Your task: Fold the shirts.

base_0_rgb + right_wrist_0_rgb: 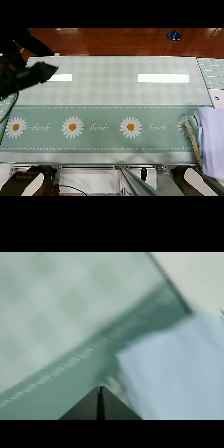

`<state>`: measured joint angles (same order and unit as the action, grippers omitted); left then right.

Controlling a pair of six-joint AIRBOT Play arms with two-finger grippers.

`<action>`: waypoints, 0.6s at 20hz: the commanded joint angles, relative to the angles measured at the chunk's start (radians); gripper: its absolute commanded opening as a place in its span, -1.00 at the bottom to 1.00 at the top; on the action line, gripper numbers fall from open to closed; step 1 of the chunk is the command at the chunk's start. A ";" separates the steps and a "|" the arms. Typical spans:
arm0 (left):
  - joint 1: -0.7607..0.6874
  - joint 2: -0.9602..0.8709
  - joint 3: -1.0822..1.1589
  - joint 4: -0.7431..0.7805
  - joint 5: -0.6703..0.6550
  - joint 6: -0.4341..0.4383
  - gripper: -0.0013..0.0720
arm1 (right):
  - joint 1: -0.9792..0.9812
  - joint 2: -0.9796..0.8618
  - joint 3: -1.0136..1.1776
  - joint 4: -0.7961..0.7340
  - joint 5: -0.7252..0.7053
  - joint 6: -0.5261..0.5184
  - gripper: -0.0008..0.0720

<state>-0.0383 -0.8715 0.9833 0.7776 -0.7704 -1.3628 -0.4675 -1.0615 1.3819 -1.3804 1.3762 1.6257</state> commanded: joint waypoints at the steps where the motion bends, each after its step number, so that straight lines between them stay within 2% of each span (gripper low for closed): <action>1: -0.092 -0.099 0.204 0.089 -0.121 0.014 -0.91 | 0.344 -0.101 0.035 0.097 -0.227 -0.048 -0.93; 2: -0.143 -0.108 0.195 0.189 -0.120 -0.015 -0.91 | 0.430 -0.124 0.004 0.022 -0.239 -0.048 -0.92; 4: -0.223 -0.151 0.152 0.541 -0.114 -0.212 -0.91 | 0.539 -0.177 -0.081 -0.193 -0.273 -0.013 -0.93; 5: -0.226 -0.179 0.142 0.653 -0.126 -0.314 -0.91 | 0.551 -0.212 -0.109 -0.264 -0.260 0.018 -0.93; 6: -0.214 -0.203 0.141 0.684 -0.142 -0.377 -0.91 | 0.548 -0.242 -0.122 -0.278 -0.233 0.039 -0.93; 12: -0.205 -0.248 0.141 0.682 -0.144 -0.375 -0.91 | 0.544 -0.273 -0.124 -0.278 -0.216 0.038 -0.93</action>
<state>-0.2390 -1.0981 1.1225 1.4021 -0.9092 -1.6981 0.0608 -1.3190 1.2659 -1.6287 1.1641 1.6547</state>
